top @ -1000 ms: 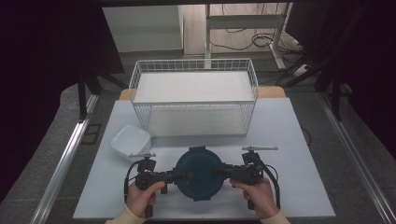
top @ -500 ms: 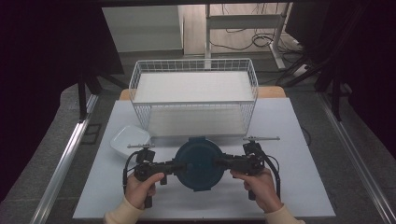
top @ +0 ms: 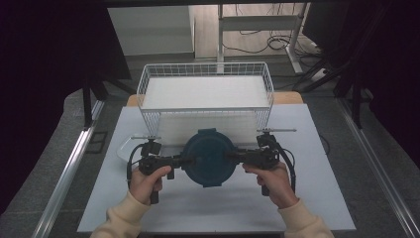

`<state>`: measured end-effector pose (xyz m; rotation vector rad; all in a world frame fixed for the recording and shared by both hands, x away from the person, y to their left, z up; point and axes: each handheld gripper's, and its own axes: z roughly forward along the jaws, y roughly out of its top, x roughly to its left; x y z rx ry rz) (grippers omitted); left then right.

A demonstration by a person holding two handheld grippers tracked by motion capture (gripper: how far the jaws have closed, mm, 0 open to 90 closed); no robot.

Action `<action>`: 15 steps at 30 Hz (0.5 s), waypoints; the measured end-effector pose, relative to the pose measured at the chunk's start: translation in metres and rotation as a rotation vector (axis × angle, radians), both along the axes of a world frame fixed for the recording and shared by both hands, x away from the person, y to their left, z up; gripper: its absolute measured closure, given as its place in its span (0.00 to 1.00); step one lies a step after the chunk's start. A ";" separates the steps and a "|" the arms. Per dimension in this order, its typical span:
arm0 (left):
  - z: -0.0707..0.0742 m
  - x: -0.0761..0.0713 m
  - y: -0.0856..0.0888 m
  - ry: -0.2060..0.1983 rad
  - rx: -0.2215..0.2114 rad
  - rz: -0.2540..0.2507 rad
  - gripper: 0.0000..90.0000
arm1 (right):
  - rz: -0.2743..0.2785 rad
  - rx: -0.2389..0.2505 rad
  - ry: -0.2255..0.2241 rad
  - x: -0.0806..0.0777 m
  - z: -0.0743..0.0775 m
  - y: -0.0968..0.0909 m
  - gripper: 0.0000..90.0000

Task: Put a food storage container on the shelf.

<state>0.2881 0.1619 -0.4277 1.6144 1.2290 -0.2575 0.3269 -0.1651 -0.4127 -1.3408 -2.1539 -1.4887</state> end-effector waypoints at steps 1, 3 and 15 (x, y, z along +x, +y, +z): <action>0.002 0.001 0.000 -0.004 0.000 0.002 0.48 | 0.001 0.002 -0.001 0.002 0.002 0.000 0.46; 0.008 0.003 0.001 -0.008 0.002 0.003 0.48 | 0.003 0.006 -0.005 0.005 0.006 0.000 0.46; 0.047 0.013 0.005 -0.047 0.015 0.011 0.48 | 0.013 0.021 -0.049 0.015 0.041 0.005 0.46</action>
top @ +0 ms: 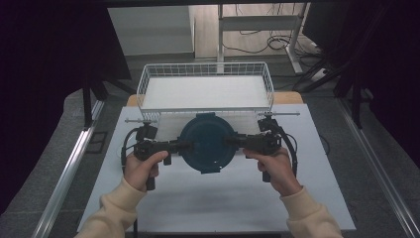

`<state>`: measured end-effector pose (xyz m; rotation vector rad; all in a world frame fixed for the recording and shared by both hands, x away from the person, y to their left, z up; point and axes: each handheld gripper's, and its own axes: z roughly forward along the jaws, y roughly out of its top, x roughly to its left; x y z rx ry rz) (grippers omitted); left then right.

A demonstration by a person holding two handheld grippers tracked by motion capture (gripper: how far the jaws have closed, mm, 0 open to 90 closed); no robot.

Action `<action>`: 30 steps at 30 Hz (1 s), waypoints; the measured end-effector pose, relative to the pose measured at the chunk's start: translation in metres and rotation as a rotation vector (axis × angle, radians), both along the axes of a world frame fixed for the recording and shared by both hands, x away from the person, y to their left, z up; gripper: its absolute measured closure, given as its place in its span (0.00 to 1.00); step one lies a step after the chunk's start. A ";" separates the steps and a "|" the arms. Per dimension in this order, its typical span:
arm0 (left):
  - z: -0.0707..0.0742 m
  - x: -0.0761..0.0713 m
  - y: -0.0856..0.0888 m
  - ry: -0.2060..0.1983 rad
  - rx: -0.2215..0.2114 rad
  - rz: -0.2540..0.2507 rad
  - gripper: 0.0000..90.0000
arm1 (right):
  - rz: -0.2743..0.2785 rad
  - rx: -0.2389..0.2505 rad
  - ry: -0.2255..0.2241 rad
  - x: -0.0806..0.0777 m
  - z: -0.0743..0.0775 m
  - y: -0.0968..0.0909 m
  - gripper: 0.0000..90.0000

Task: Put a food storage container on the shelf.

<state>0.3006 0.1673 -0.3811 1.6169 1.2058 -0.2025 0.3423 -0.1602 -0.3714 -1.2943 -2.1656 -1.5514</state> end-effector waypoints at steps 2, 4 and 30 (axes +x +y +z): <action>0.005 0.003 0.002 0.001 -0.006 -0.002 0.48 | 0.002 0.002 -0.005 0.003 0.006 0.001 0.47; 0.009 0.005 0.004 -0.002 -0.011 -0.001 0.48 | 0.000 0.001 -0.010 0.004 0.011 0.003 0.47; 0.065 0.035 0.017 -0.044 -0.027 -0.001 0.48 | 0.011 -0.014 -0.049 0.033 0.075 0.016 0.47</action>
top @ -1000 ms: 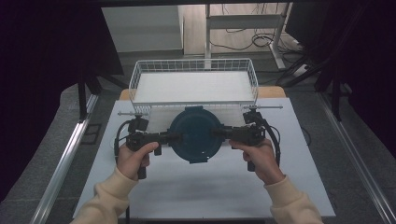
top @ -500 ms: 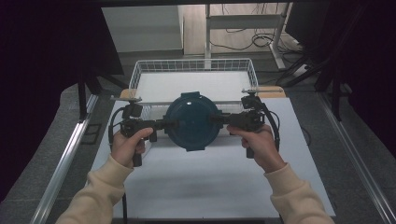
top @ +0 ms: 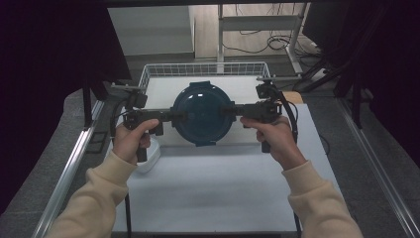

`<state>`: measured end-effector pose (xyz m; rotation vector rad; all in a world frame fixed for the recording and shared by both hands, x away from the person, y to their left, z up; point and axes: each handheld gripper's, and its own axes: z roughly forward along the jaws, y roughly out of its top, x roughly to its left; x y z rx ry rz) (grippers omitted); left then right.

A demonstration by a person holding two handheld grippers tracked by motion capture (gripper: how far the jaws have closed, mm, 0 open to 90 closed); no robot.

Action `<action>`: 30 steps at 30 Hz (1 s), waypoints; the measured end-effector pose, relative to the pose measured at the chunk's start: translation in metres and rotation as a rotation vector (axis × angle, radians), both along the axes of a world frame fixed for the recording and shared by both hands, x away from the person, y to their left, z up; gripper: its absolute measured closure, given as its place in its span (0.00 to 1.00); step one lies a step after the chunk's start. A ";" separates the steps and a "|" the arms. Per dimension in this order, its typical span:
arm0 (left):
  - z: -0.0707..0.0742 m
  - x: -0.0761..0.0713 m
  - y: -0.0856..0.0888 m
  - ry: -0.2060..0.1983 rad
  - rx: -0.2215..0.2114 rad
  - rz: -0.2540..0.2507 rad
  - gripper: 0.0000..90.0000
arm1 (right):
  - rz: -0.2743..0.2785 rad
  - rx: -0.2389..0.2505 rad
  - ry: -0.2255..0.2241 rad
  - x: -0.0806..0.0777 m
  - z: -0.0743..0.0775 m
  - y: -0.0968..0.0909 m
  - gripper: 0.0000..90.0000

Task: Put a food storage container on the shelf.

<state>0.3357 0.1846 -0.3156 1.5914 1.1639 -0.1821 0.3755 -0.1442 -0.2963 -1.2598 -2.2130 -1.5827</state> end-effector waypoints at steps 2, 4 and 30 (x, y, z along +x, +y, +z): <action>0.006 0.005 0.001 -0.006 -0.003 -0.003 0.48 | -0.003 -0.002 -0.002 0.003 0.006 0.001 0.47; 0.011 0.009 0.002 -0.004 -0.004 -0.010 0.47 | -0.005 -0.008 -0.003 0.005 0.012 0.002 0.47; 0.027 0.083 0.003 0.058 -0.001 -0.019 0.47 | -0.015 0.006 0.036 0.076 0.027 0.002 0.48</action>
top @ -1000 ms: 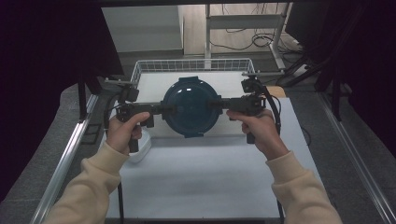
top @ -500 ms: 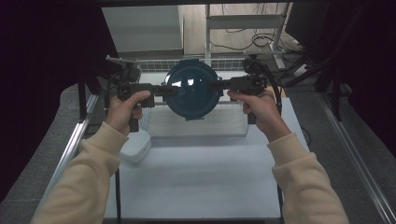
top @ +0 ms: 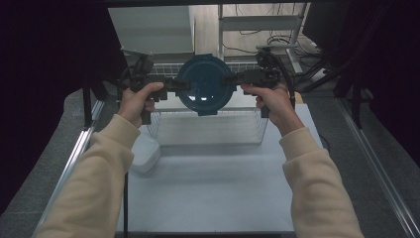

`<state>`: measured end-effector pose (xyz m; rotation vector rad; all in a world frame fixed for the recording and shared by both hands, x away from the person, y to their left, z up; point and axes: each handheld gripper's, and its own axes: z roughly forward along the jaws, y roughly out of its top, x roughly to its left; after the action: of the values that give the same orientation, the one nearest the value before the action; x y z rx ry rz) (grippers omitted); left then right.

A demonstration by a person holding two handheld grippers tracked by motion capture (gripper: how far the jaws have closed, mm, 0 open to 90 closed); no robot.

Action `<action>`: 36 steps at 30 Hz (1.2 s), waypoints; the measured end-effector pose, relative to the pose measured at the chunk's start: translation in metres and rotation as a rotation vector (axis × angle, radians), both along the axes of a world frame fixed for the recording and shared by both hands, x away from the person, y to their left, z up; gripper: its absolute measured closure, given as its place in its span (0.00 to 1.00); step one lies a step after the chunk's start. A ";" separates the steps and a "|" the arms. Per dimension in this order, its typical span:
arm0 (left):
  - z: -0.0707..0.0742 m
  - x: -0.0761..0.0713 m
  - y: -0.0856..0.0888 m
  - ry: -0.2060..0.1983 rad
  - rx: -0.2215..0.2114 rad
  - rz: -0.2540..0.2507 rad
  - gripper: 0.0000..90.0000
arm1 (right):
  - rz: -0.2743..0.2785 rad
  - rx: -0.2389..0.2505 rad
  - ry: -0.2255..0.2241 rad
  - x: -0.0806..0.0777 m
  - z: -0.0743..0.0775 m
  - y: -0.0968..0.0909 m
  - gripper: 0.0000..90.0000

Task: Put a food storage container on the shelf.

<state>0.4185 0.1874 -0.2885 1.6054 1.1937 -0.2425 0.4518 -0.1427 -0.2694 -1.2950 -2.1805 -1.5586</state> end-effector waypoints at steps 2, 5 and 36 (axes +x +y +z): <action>-0.001 0.004 0.001 0.003 0.001 -0.003 0.47 | -0.002 0.001 0.003 0.002 0.000 0.000 0.48; -0.003 0.012 0.001 0.016 0.010 -0.006 0.47 | -0.006 0.003 0.028 0.012 -0.003 0.001 0.48; -0.048 0.065 -0.007 0.139 -0.109 0.121 0.39 | -0.157 0.135 0.255 0.059 -0.056 -0.006 0.42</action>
<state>0.4834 0.1805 -0.3364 1.4344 1.3564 -0.3400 0.5111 -0.1484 -0.3255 -1.5564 -1.8281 -1.4699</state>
